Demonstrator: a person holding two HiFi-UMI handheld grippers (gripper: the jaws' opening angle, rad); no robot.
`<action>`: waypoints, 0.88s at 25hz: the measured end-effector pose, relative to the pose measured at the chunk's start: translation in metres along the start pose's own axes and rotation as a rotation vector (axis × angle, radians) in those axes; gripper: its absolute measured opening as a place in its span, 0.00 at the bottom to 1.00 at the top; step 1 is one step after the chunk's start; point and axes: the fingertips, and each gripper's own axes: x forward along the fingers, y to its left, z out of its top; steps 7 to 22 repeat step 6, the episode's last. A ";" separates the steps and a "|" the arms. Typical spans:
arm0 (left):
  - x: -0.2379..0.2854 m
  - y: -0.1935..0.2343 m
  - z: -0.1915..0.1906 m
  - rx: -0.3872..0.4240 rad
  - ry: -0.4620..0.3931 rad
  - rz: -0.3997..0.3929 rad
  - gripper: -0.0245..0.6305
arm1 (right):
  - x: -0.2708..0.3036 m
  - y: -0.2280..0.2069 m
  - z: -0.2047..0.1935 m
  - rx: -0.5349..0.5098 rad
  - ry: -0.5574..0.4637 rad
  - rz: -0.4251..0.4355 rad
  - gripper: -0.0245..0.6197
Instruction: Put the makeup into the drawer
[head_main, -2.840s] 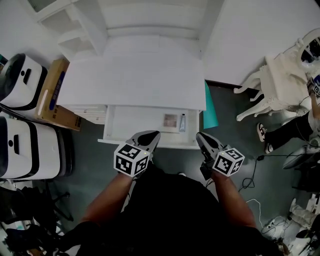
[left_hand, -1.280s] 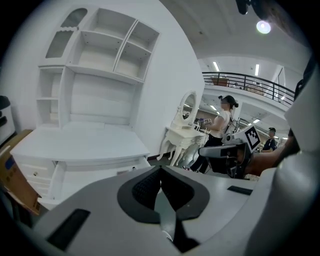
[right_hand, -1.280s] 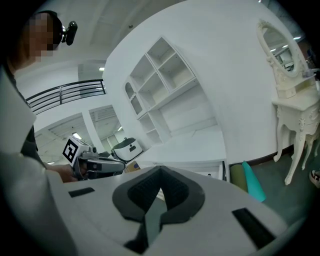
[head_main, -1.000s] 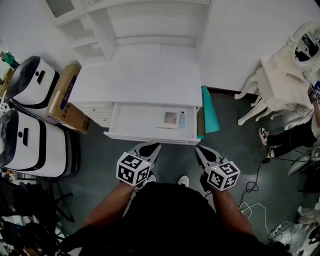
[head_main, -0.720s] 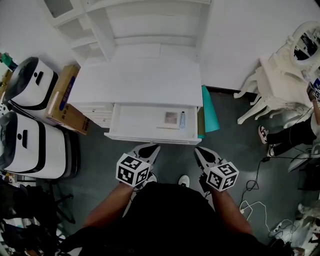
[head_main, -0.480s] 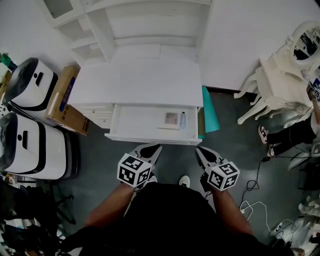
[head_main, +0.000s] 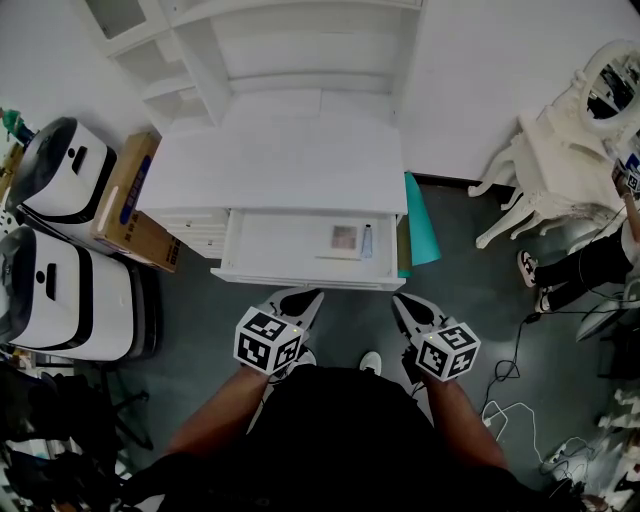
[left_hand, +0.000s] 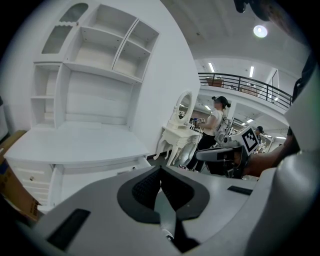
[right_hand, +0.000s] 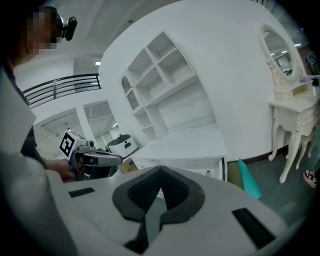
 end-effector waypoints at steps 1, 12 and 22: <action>0.000 0.000 0.001 0.000 -0.001 -0.001 0.05 | 0.000 0.000 0.000 -0.002 0.001 0.000 0.08; 0.000 -0.001 0.001 0.003 0.001 -0.004 0.05 | 0.001 -0.002 0.001 -0.003 0.005 -0.002 0.08; 0.000 -0.001 0.001 0.003 0.001 -0.004 0.05 | 0.001 -0.002 0.001 -0.003 0.005 -0.002 0.08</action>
